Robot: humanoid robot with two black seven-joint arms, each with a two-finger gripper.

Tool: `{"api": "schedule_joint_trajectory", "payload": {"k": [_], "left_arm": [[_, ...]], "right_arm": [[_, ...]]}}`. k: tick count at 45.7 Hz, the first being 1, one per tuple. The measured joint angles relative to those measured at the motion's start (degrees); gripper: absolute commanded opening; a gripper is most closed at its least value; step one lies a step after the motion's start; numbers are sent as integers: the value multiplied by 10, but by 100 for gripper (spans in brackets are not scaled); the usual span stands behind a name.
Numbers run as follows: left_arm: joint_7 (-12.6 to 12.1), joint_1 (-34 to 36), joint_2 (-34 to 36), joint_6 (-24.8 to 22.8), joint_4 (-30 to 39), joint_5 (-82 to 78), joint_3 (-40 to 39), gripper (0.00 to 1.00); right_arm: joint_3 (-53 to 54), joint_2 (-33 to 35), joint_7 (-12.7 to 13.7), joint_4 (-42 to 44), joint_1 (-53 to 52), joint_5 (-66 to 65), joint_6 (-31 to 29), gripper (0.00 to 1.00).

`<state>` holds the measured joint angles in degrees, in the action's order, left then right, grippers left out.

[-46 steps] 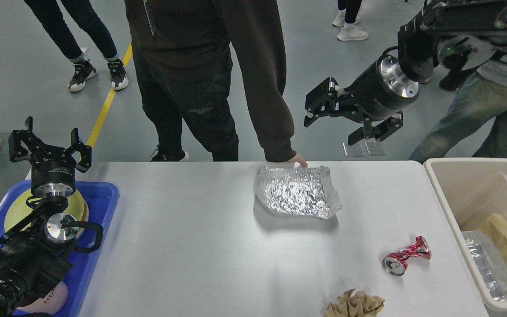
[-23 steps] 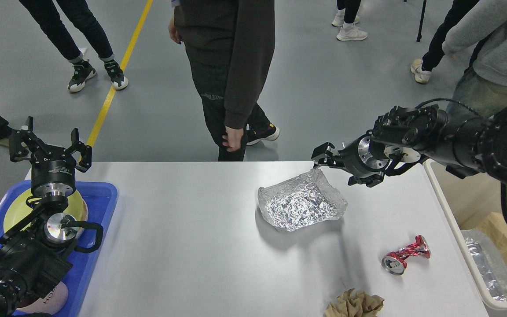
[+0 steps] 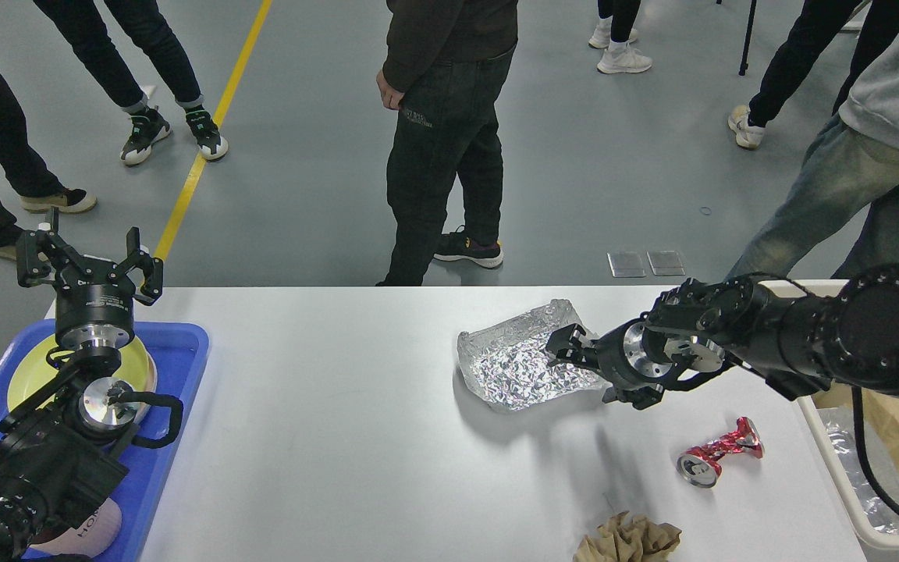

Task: Tidy desktop
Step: 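Grasp the foil packet with the right gripper, then lift the foil packet and drop it into the white bin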

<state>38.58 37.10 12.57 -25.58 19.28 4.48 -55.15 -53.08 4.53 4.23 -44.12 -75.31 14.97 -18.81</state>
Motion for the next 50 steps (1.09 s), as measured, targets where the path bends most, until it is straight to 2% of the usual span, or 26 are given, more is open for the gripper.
{"api": "schedule_joint_trajectory", "payload": {"k": [17,22,27,32,34,37,38,45,50], "left_arm": [[0,0,0,0,0,0,0,96],[0,0,0,0,0,0,0,96],[0,0,0,0,0,0,0,96],[0,0,0,0,0,0,0,96],[0,0,0,0,0,0,0,96],[0,0,0,0,0,0,0,96],[0,0,0,0,0,0,0,96],[0,0,0,0,0,0,0,96],[0,0,0,0,0,0,0,96]], "right_arm": [[68,-12,0,45,93,0,99,100],[83,-18,0,58,115,0,128,96],[86,-25,0,61,129,0,165,81],[83,-31,0,60,138,-1,215,59],[82,-33,1,59,140,-1,228,49],[81,-33,1,57,141,-1,242,26],[82,-34,1,56,140,-1,244,21],[85,-34,1,50,133,0,247,6],[86,-33,1,49,130,0,247,1]]}}
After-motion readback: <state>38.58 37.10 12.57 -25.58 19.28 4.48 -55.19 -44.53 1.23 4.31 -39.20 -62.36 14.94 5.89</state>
